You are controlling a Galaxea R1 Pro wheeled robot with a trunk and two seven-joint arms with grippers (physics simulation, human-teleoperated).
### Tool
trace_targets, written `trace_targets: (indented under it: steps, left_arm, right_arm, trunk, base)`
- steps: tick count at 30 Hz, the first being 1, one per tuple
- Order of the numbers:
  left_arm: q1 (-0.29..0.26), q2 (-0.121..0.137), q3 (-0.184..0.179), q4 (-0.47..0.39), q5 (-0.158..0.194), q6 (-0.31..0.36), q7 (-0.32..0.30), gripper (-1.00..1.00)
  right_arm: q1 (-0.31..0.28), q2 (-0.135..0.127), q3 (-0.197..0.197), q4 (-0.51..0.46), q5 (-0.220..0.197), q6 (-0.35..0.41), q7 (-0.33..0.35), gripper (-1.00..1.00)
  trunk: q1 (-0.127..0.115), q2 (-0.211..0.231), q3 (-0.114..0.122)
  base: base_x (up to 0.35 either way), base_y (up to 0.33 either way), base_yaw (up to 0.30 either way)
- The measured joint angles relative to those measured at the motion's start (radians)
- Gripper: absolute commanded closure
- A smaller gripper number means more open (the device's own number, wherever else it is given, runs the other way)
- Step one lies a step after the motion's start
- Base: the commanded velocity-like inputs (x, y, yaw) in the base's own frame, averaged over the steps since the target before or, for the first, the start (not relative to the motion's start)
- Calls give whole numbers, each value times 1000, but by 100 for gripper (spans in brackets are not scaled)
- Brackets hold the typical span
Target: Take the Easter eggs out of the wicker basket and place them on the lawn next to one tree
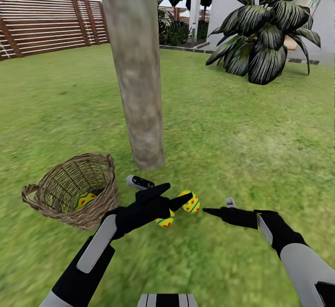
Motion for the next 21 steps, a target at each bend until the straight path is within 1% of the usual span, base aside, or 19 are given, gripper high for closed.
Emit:
trace_targets:
  steps: [5,16,21]
  left_arm:
    - [-2,0,0,-3,-1,-2,-1,-100]
    - [-2,3,1,-9,-1,-2,-2,-100]
    - [-2,3,1,-11,-1,-1,-1,-100]
  right_arm:
    - [1,1,-6,-26,1,6,0,-100]
    - [0,2,-3,-32,12,11,-14,-100]
    - [0,1,-1,-38,8,16,-18,-100]
  trunk:
    - [-2,1,19]
    - [-7,4,62]
    - [-9,5,81]
  base:
    - [0,0,0]
    - [0,0,0]
    - [0,0,0]
